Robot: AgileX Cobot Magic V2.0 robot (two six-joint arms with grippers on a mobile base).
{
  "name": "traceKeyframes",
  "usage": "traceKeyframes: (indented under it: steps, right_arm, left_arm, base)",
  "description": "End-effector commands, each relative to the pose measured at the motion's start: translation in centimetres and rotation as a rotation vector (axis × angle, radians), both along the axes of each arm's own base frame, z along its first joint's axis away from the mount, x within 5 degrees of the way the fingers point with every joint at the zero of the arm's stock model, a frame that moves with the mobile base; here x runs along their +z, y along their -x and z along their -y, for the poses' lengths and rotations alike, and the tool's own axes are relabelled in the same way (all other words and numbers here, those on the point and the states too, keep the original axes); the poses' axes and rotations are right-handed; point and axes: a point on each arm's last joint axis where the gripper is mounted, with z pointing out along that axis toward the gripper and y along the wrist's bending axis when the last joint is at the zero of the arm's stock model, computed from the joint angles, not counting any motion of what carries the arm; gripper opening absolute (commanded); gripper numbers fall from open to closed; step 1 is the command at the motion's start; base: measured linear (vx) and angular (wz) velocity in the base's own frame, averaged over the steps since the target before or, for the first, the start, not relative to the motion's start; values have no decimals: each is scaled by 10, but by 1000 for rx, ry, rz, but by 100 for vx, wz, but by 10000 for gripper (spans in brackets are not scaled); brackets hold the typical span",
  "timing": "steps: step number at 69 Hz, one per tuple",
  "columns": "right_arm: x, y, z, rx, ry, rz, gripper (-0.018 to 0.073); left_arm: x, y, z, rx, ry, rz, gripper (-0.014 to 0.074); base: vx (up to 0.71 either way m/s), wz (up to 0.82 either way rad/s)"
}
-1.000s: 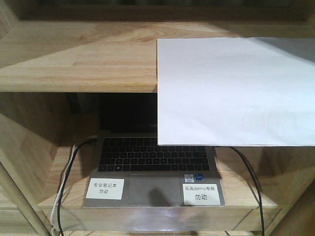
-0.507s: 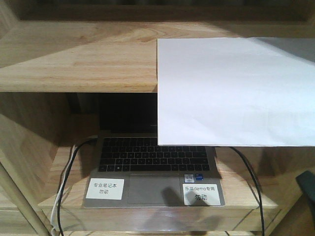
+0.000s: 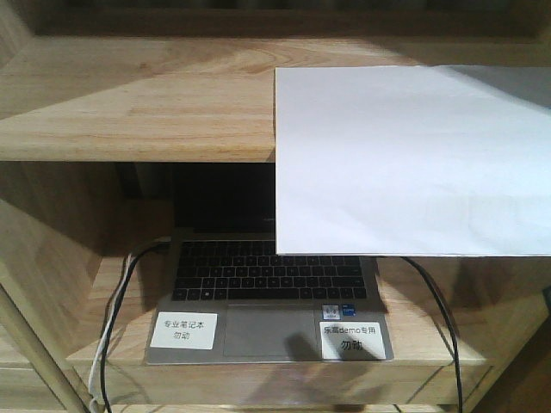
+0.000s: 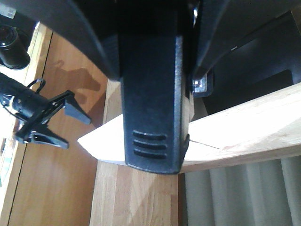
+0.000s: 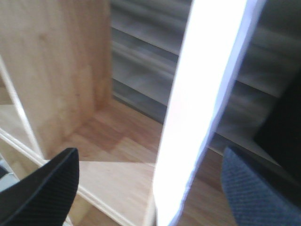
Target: Grab stapler and paper to desk for stapling
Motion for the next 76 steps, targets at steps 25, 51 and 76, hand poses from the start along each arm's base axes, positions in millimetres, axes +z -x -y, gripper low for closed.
traceKeyframes:
  steps: [25, 51, 76]
  right_arm:
    - [17, -26, -15, 28, -90, 104, 580]
    - [14, -44, -27, 52, -116, 142, 580]
    - [41, -64, -39, 46, -111, 221, 580]
  left_arm:
    - [18, -1, -1, 2, 106, 73, -6]
    - [18, -1, -1, 2, 106, 73, -6]
    - [18, -1, -1, 2, 106, 73, -6]
  base:
    - [0, 0]
    - [0, 0]
    - [0, 0]
